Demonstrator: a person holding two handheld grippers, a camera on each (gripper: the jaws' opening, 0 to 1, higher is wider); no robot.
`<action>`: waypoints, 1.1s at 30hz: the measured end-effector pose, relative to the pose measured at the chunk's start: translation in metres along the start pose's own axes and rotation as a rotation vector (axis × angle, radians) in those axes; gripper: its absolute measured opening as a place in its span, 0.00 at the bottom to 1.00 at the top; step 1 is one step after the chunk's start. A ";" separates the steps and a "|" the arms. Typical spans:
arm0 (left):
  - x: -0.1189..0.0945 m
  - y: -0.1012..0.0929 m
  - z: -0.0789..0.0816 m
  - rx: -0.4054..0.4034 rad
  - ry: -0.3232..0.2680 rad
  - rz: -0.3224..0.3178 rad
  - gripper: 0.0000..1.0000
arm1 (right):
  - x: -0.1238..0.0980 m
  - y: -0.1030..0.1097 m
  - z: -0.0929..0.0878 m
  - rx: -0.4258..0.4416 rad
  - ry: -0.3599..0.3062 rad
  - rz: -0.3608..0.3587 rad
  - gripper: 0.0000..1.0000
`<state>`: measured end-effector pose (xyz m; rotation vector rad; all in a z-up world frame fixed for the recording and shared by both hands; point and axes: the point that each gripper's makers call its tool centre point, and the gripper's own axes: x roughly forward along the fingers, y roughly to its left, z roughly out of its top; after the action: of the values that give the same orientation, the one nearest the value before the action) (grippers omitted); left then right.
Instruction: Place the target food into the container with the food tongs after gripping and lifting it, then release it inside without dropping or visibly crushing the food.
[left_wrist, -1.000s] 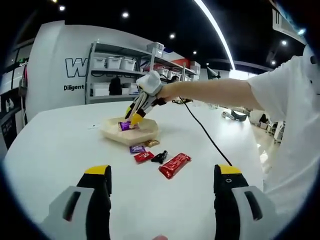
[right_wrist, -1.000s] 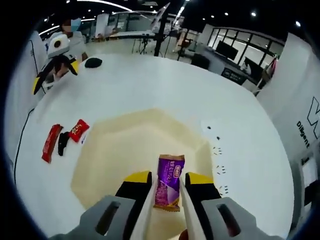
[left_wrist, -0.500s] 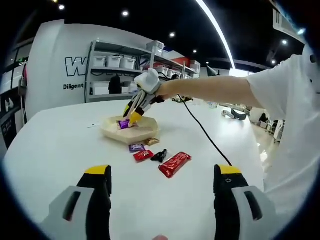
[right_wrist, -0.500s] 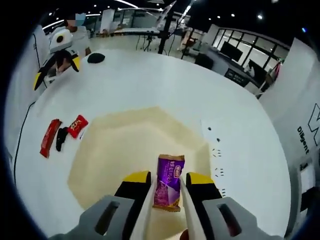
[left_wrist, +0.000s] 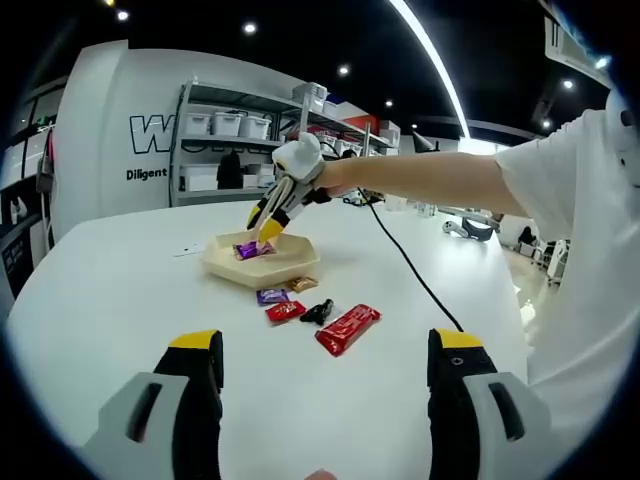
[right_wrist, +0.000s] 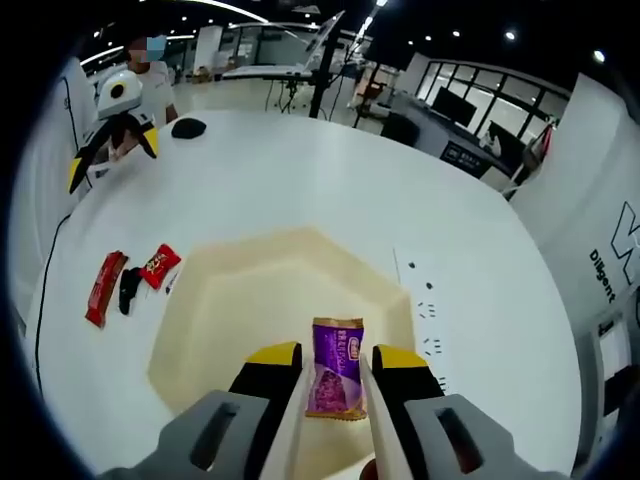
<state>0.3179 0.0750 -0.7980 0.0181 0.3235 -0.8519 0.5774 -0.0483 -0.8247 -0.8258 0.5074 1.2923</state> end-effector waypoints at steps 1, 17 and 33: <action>0.000 0.000 0.000 0.001 0.000 0.000 0.82 | -0.001 0.001 0.001 0.000 -0.004 0.001 0.22; 0.002 -0.009 -0.002 0.006 -0.001 -0.016 0.82 | -0.022 0.037 0.008 0.037 -0.067 -0.020 0.22; 0.006 -0.016 -0.005 0.010 0.006 -0.030 0.82 | -0.037 0.075 0.022 0.057 -0.173 -0.042 0.22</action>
<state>0.3082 0.0605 -0.8025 0.0250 0.3260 -0.8835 0.4941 -0.0502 -0.8015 -0.6670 0.3857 1.2910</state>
